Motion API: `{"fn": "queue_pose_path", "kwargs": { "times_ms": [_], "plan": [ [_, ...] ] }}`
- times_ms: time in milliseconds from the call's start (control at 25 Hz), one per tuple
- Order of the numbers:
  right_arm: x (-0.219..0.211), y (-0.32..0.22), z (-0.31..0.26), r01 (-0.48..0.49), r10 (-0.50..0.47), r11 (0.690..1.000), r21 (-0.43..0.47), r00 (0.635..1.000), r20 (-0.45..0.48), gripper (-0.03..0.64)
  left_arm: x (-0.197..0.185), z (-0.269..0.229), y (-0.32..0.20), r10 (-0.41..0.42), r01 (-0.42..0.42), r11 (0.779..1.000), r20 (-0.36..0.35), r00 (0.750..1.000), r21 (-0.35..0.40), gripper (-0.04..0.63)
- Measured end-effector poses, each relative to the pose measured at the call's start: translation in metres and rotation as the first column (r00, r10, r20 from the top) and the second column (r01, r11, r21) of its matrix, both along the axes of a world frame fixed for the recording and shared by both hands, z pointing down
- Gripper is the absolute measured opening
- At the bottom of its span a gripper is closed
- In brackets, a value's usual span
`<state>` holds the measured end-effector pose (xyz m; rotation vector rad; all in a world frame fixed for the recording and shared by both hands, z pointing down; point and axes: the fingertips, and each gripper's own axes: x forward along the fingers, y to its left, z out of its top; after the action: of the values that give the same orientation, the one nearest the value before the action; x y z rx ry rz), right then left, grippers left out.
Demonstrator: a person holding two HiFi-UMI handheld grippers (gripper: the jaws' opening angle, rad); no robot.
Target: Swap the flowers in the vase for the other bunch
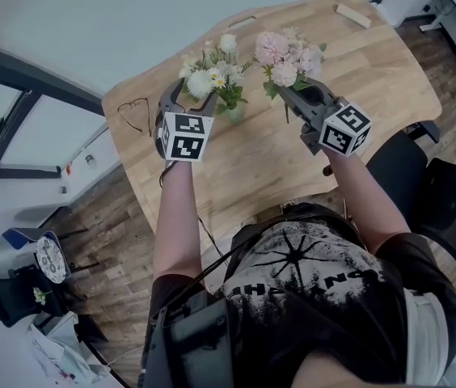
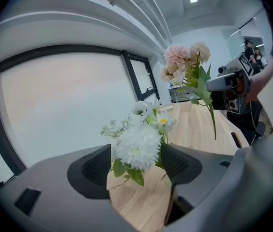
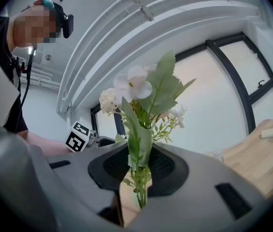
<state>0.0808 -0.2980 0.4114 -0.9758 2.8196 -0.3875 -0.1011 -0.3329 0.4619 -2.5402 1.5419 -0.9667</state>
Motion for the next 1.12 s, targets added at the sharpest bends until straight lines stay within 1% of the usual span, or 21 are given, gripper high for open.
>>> {"fn": "queue_pose_path", "kwargs": {
  "times_ms": [240, 480, 520, 600, 680, 880, 1120],
  "plan": [
    [0.001, -0.001, 0.004, -0.007, 0.007, 1.000, -0.013, 1.000, -0.006, 0.072, 0.001, 0.003, -0.003, 0.006, -0.005, 1.000, 0.008, 1.000, -0.016, 0.313],
    [0.002, -0.003, 0.010, -0.008, 0.008, 0.999, -0.034, 1.000, 0.006, 0.072, 0.006, 0.003, -0.003, 0.015, -0.015, 1.000, 0.005, 1.000, -0.022, 0.308],
    [0.002, -0.003, 0.011, -0.008, 0.009, 0.999, -0.038, 1.000, 0.007, 0.072, 0.006, 0.002, -0.003, 0.015, -0.015, 1.000, 0.004, 1.000, -0.020, 0.299],
    [0.002, -0.004, 0.013, -0.010, 0.010, 0.999, -0.043, 1.000, 0.006, 0.072, 0.004, 0.000, -0.003, 0.012, -0.012, 1.000, 0.001, 1.000, -0.008, 0.218],
    [0.002, -0.004, 0.014, -0.009, 0.009, 0.999, -0.045, 1.000, 0.003, 0.073, 0.004, -0.002, -0.002, 0.013, -0.013, 1.000, -0.007, 1.000, 0.001, 0.179],
    [0.002, -0.004, 0.013, -0.008, 0.008, 0.999, -0.048, 1.000, 0.003, 0.072, 0.003, -0.005, 0.001, 0.013, -0.013, 1.000, -0.010, 1.000, 0.010, 0.123],
    [0.002, -0.004, 0.014, -0.004, 0.004, 0.999, -0.046, 1.000, -0.003, 0.073, 0.003, -0.007, 0.001, 0.005, -0.004, 1.000, -0.026, 1.000, 0.029, 0.101]
  ]
}}
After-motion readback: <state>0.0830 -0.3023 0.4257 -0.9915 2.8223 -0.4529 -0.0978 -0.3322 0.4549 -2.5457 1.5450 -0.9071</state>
